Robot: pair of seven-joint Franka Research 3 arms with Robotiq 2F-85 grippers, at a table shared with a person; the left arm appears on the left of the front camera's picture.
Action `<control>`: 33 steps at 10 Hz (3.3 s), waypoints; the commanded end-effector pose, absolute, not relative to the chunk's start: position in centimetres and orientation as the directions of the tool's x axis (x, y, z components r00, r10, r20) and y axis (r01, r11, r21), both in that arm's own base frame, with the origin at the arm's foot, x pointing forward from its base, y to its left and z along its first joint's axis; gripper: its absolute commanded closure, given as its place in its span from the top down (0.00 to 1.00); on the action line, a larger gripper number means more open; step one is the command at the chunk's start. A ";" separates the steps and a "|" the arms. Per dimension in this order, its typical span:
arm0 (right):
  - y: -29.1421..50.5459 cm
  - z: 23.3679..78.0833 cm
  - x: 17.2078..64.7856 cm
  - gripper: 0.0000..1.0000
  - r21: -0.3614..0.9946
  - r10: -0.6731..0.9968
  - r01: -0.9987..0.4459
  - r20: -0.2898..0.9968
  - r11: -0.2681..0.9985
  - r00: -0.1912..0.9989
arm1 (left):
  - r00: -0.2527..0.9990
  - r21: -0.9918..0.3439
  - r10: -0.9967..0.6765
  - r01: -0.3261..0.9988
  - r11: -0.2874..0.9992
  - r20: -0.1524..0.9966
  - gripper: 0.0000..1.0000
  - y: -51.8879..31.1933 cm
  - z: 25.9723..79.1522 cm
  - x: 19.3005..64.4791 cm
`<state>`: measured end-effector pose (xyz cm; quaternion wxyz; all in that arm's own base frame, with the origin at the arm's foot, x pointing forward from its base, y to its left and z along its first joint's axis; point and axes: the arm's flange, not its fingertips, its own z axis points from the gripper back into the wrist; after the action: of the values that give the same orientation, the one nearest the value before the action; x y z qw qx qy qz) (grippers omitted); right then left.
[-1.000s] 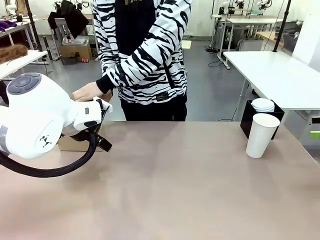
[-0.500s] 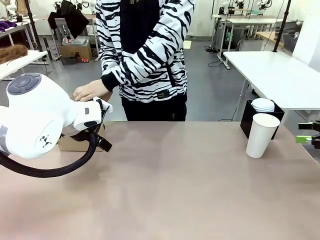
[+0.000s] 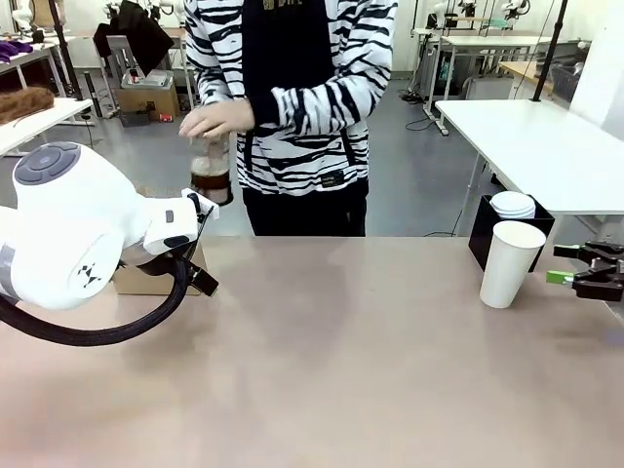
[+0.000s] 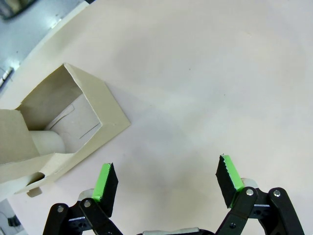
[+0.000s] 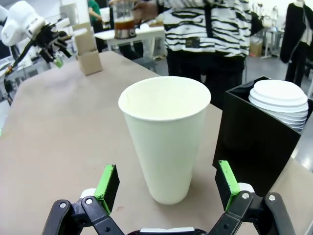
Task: Pour a drink into a cup and package it in a carrier.
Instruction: Pick up the 600 ml Paper Cup and place it in the middle top area of the table.
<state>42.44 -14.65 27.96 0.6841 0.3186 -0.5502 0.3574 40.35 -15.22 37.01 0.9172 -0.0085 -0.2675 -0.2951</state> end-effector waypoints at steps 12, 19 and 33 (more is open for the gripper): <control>-10.4 23.3 48.4 1.00 0.097 -0.015 -0.878 0.995 0.469 0.102 | 0.683 0.140 -0.535 0.546 0.826 0.497 1.00 -15.2 37.0 40.3; -8.2 23.1 50.4 1.00 0.141 -0.048 -0.898 0.990 0.418 0.133 | 0.683 0.140 -0.535 0.546 0.826 0.497 1.00 -15.2 37.0 40.3; 2.2 34.2 49.4 0.86 0.084 -0.030 -0.900 0.996 0.427 0.079 | 0.683 0.140 -0.535 0.546 0.826 0.497 1.00 -15.2 37.0 40.3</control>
<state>47.42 -0.37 33.20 0.6019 0.4056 -0.5845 0.3626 40.34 -15.24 37.02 0.9171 -0.0085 -0.2676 -0.2953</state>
